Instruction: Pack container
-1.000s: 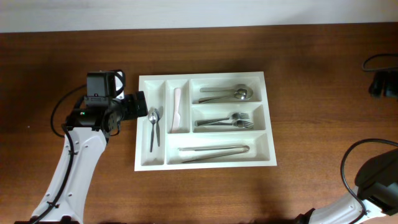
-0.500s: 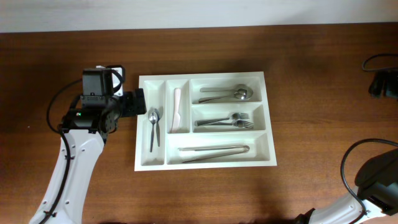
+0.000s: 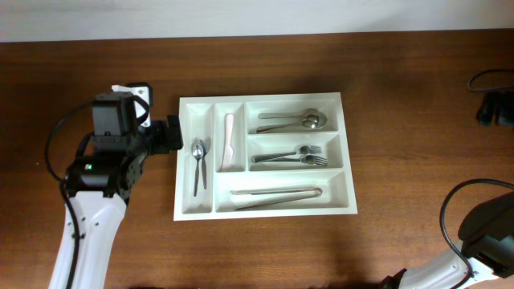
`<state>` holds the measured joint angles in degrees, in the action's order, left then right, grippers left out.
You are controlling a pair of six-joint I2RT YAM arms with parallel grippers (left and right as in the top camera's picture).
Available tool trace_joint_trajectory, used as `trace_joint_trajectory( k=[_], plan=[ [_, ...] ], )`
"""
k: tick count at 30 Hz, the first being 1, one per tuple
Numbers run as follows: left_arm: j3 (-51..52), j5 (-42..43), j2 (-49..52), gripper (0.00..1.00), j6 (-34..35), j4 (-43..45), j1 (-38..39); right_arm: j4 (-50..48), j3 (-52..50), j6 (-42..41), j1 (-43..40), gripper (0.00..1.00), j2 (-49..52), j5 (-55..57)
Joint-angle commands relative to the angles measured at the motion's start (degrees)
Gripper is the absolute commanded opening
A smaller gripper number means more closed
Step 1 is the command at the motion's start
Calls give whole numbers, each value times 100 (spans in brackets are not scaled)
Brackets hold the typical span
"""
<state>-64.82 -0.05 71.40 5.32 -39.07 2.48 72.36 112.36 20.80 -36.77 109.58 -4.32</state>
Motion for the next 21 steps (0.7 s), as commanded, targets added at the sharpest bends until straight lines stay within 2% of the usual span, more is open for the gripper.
trace_joint_trajectory(
  k=[1,6,10,15,19,21],
  plan=[
    [-114,-35,-382,99,-107,-334,-31,0,2,-46,-37,99,-9,9],
    [-114,149,-1244,99,304,-772,-31,0,2,-46,-37,99,-9,9],
    [-114,756,-1996,99,448,-833,-31,0,2,-46,-37,99,-9,9],
    [-111,1567,-2785,99,457,-1834,-31,0,2,-46,-37,99,-9,9],
    [-111,1690,-3311,99,1200,-2441,-28,0,2,-46,-37,99,-9,9],
    [-111,1952,-3521,99,1270,-2470,-28,0,2,-46,-37,99,-9,9]
  ],
)
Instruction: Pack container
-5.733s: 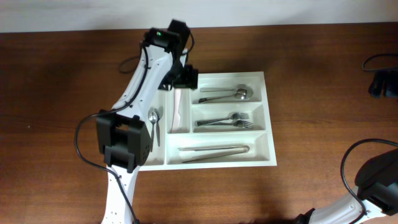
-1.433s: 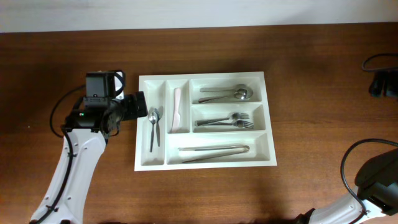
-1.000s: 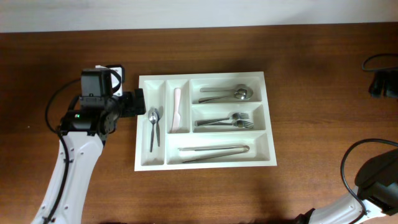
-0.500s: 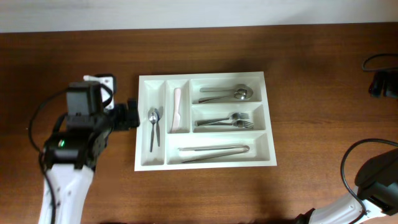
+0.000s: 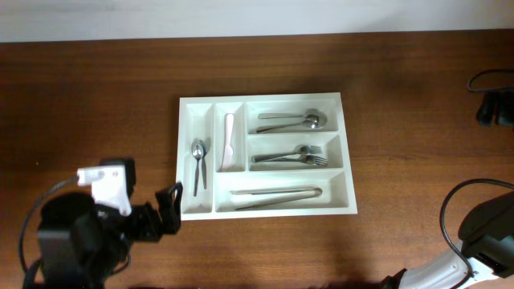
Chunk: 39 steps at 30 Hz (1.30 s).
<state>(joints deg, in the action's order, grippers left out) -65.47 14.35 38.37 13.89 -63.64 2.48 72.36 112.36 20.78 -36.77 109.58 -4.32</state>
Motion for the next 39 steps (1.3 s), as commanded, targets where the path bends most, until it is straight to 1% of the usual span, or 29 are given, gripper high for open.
trace_joint_trajectory(
  k=[1,5,8,11,13,18,20,24,27,30,36,39],
  plan=[
    [-46,595,-304,99,409,-37,-28,0,2,-44,-37,99,-9,11],
    [-48,590,-468,99,415,-490,-31,0,2,-44,-37,99,-9,9],
    [-46,761,-459,99,457,-901,-31,0,2,-44,-37,99,-9,9],
    [-46,667,-459,99,424,-922,-28,0,2,-44,-37,99,-9,9],
    [-22,570,-459,99,-28,-881,-28,0,2,-44,-37,99,-9,11],
    [-20,535,-459,99,-2120,-485,-31,0,2,-44,-37,99,-9,11],
    [-20,535,-459,99,-2577,-339,-31,0,2,-44,-37,99,-9,9],
    [144,531,-461,99,-2911,81,-31,0,2,-44,-37,99,-9,9],
    [531,411,-490,99,-2924,487,-31,0,2,-44,-37,99,-9,9],
    [1152,232,-715,99,-2922,1132,-31,0,2,-44,-37,99,-9,9],
    [2706,212,-1742,99,-2990,2719,-31,0,2,-44,-37,99,-9,9],
    [3331,162,-2249,99,-3029,3324,-31,0,2,-44,-37,99,-9,11]
  ],
)
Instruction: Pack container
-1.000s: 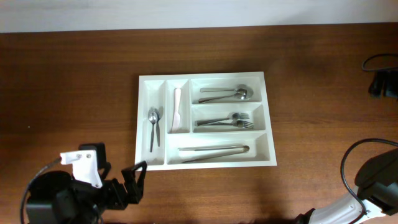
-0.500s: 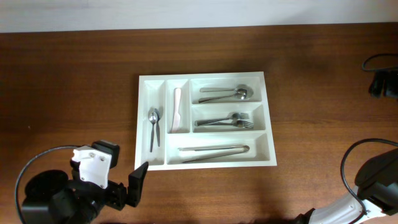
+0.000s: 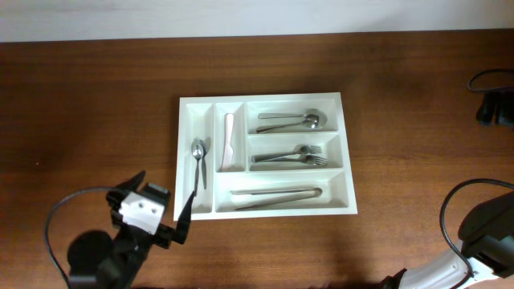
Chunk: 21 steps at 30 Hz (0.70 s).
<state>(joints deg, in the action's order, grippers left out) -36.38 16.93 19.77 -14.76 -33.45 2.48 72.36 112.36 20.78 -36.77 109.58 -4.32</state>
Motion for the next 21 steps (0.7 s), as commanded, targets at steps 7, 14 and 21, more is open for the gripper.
trace_joint_trajectory(
  k=[7,14,21],
  plan=[
    [1263,-466,-1080,99,-168,1095,-31,0,2,-44,-37,99,-9,11],
    [1882,-501,-1777,99,-424,1602,-31,0,2,-44,-37,99,-9,9],
    [2448,-505,-1947,99,-424,2549,-26,0,2,-44,-37,99,-9,11]
  ],
)
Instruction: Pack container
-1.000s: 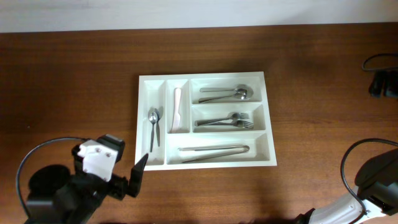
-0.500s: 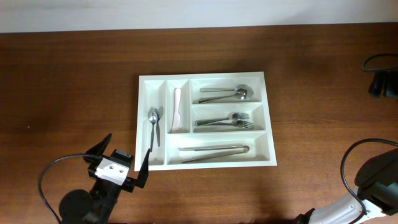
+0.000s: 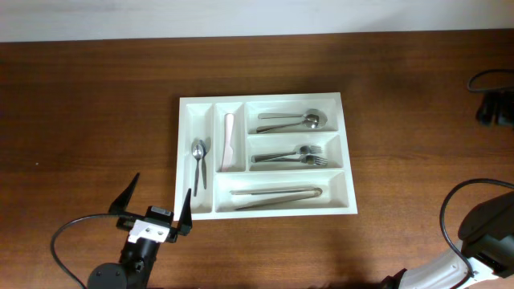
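A white cutlery tray (image 3: 261,99) lies in the middle of the table. Its narrow left slot holds small spoons (image 3: 197,163), and the slot beside it a white-handled knife (image 3: 229,141). On the right side, spoons (image 3: 293,121) are at the back, forks (image 3: 291,156) in the middle and long utensils (image 3: 277,195) in front. My left gripper (image 3: 161,191) sits off the tray's front left corner, its fingers spread wide, open and empty. The right gripper is out of view.
The right arm's body (image 3: 484,231) sits at the front right corner with a cable looped beside it. A black object with a cable (image 3: 495,106) lies at the right edge. The left arm's cable (image 3: 68,241) curves near the front edge.
My left arm has drawn back toward the front edge. Its fingers now point away from the edge and stand wider apart. The tray and cutlery are unchanged.
My left gripper was at the tray's left rim, next to the small spoons. Then it stood off the tray's front left corner, then lower toward the front edge. Now it rests there, spread open and empty. The tray's contents stayed the same throughout.
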`<state>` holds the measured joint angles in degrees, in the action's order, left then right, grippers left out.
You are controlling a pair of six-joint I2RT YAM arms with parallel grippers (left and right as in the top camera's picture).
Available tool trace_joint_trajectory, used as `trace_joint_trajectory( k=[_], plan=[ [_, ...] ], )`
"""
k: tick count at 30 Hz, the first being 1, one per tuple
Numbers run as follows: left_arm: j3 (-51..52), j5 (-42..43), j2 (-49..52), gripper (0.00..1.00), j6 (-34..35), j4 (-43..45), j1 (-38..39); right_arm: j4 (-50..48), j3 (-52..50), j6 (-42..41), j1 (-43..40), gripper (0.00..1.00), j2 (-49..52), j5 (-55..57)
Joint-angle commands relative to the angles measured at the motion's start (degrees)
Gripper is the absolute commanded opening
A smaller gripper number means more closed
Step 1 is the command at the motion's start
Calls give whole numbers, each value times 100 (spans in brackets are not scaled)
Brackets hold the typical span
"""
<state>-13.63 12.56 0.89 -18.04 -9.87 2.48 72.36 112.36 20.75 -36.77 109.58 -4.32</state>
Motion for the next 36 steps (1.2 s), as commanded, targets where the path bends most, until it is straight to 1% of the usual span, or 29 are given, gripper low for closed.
trace_joint_trajectory(
  k=[1,4,8,15,22,26,28,32,34,36],
  plan=[
    [225,-131,-59,99,-94,291,-31,0,2,-42,-37,99,-9,9],
    [398,-450,-59,99,-94,461,-31,0,2,-42,-37,99,-9,9],
    [649,-793,-59,99,-94,476,-31,0,2,-42,-37,99,-9,11],
    [1294,-752,-61,99,-74,498,-28,0,2,-44,-37,99,-9,9],
    [1318,-1335,-63,99,-81,516,-31,0,2,-42,-37,99,-9,9],
    [1318,-1405,-63,99,-87,522,-48,0,2,-44,-37,99,-9,9],
    [1318,-1416,-63,99,28,522,-59,0,2,-42,-37,99,-9,9],
    [1318,-1639,-63,99,584,535,-116,0,2,-42,-37,99,-9,9],
    [1316,-1620,-61,99,625,538,-116,0,2,-42,-37,99,-9,9],
    [1311,-1408,-61,99,623,522,-116,0,2,-42,-37,99,-9,9]
  ],
)
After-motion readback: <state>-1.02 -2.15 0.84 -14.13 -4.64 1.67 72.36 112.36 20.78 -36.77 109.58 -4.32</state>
